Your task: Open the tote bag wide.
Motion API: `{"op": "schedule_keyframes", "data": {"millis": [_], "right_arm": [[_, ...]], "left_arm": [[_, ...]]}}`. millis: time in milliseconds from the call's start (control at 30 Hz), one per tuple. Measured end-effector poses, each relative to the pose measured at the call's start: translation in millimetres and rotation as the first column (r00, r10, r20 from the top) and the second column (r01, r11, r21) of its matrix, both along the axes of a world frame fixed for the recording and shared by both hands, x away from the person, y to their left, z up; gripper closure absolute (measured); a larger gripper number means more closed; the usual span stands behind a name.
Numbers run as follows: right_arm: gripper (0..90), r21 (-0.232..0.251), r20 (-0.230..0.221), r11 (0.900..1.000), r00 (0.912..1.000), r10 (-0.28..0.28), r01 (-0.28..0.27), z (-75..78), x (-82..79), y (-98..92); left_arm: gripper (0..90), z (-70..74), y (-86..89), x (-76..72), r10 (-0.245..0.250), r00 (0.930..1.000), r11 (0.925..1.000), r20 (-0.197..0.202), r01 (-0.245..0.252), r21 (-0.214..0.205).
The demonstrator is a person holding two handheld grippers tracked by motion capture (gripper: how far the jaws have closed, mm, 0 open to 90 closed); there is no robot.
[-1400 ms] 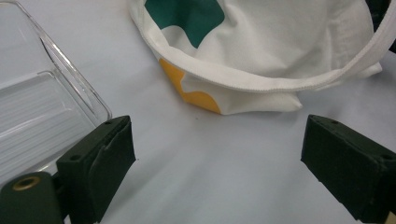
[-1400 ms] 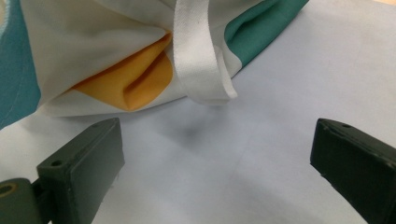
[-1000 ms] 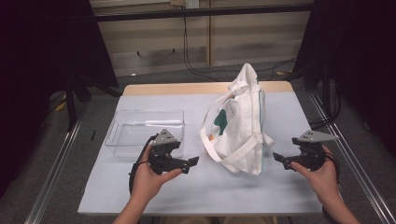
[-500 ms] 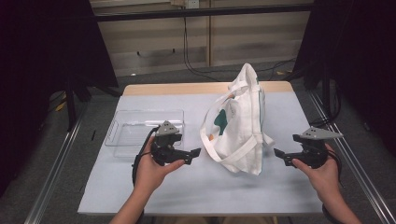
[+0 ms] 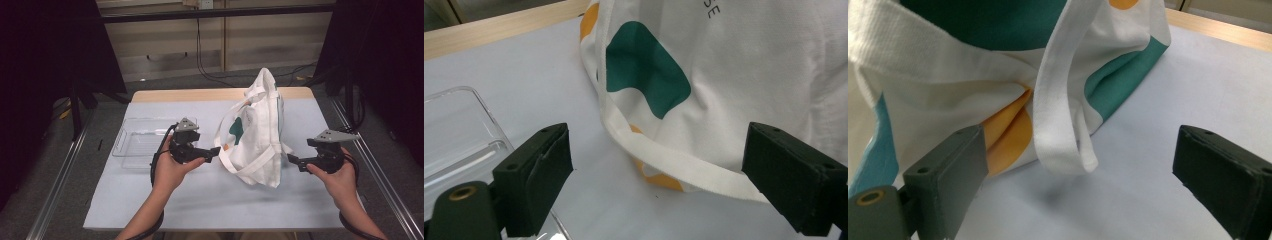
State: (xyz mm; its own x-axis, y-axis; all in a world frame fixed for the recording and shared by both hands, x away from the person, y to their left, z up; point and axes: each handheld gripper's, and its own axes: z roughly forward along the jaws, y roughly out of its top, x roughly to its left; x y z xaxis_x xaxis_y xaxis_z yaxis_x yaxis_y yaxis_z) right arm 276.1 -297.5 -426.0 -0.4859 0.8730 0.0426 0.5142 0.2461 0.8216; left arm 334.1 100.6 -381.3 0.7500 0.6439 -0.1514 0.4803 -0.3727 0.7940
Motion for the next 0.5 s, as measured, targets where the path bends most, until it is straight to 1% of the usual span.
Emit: {"op": "schedule_keyframes", "data": {"millis": [133,200,233,367,400,433,467,500], "right_arm": [[7.1,-0.004,0.001,1.0000,1.0000,0.003,-0.003,1.0,4.3,0.0],[6.7,0.004,-0.014,1.0000,0.9999,-0.003,0.003,0.4,6.1,0.2],[6.5,0.006,-0.024,1.0000,0.9997,0.000,0.000,-0.1,7.3,0.2],[7.0,-0.001,-0.020,1.0000,0.9998,0.006,-0.006,0.5,9.6,1.6],[7.0,0.001,-0.022,1.0000,0.9997,0.005,-0.005,1.3,10.0,1.9],[7.0,0.004,-0.014,1.0000,0.9999,0.009,-0.009,2.0,11.0,1.9],[7.0,0.009,-0.019,0.9999,0.9998,0.007,-0.007,3.0,11.4,2.3],[7.0,0.009,-0.019,0.9999,0.9998,0.007,-0.007,3.0,11.4,2.3]], "left_arm": [[12.6,2.3,-4.2,7.0,0.000,1.0000,1.0000,0.004,0.000,0.004],[12.8,2.8,-6.1,10.2,0.002,1.0000,1.0000,0.006,-0.002,0.008],[13.0,2.9,-7.1,10.9,0.004,1.0000,1.0000,0.006,-0.005,0.002],[14.4,3.9,-11.8,16.7,0.000,0.9999,0.9998,0.013,0.000,0.022],[14.9,4.3,-13.3,17.6,0.001,0.9999,0.9997,0.011,-0.001,0.026],[15.5,4.3,-13.3,17.6,0.001,0.9999,0.9997,0.011,-0.001,0.026],[15.8,5.1,-15.2,20.5,-0.010,0.9998,0.9992,0.015,0.009,0.039],[16.1,5.1,-15.2,20.5,-0.010,0.9998,0.9992,0.015,0.009,0.039]]}}
